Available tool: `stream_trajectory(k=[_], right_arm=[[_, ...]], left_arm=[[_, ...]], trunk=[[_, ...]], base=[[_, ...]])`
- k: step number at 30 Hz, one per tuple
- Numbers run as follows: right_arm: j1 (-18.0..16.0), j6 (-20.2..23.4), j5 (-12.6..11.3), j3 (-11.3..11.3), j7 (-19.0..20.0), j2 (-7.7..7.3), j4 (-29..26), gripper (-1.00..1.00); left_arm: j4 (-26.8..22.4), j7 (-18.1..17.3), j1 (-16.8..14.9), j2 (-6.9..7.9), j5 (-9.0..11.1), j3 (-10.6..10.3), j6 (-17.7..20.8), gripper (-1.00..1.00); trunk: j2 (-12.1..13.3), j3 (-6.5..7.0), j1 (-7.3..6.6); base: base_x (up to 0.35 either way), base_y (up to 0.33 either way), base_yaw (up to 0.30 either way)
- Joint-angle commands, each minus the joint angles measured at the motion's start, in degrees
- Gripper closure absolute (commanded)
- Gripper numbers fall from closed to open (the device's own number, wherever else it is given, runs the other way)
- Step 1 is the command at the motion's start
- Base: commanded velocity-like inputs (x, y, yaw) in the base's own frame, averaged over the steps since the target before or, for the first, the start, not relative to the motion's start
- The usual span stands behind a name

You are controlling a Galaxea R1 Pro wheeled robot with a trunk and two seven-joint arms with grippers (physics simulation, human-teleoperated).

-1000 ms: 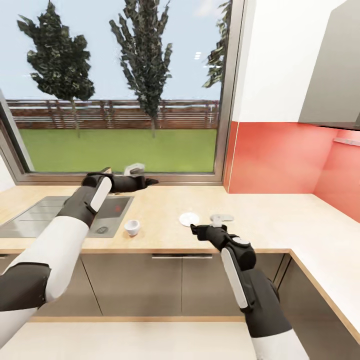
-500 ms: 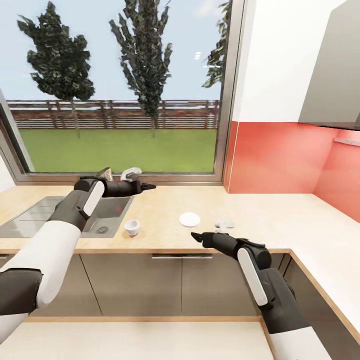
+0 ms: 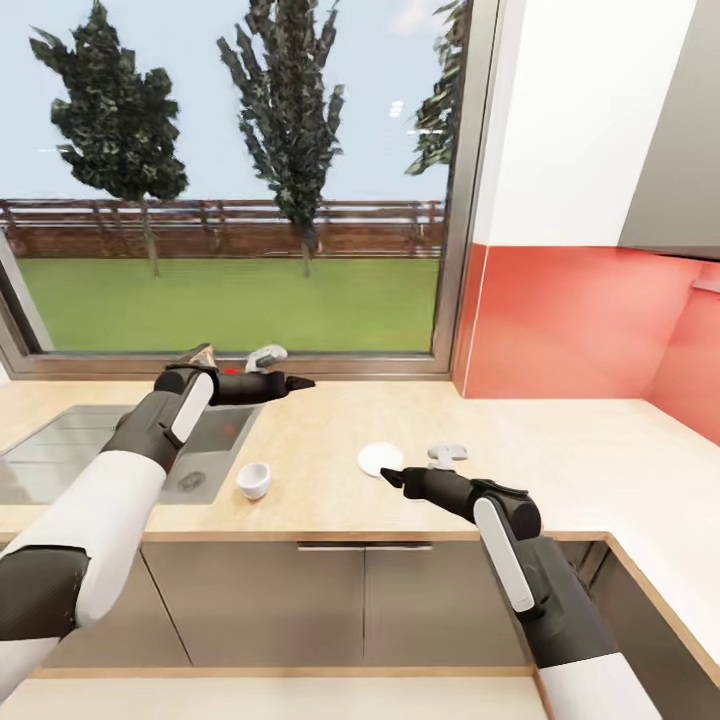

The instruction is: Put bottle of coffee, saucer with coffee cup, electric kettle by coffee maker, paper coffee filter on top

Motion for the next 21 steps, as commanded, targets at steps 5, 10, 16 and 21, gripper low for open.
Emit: stream_trajectory(k=[5,10,16,21], right_arm=[[-0.1,0.3,0.3,0.0,0.3,0.12,0.0,-1.0],[-0.1,0.3,0.4,0.0,0.3,0.12,0.2,-1.0],[-0.1,0.3,0.5,0.0,0.3,0.13,0.4,-1.0],[0.0,0.3,0.5,0.1,0.3,0.13,1.9,-1.0]], left_arm=[[0.0,0.2,0.5,0.04,0.1,-0.1,0.2,-1.0],[0.0,0.2,1.1,0.05,0.3,-0.1,0.1,-1.0],[0.0,0.3,1.4,-0.02,0.5,-0.1,0.1,-1.0],[-0.1,0.3,2.9,-0.1,0.5,-0.1,0.1,-1.0]], trunk=[[-0.1,-0.14,0.07],[-0.1,-0.14,0.07],[-0.1,-0.14,0.07],[-0.1,-0.14,0.07]], base=[[0.325,0.12,-0.147],[0.301,0.202,-0.274],[0.293,0.221,-0.296],[0.288,0.224,-0.273]])
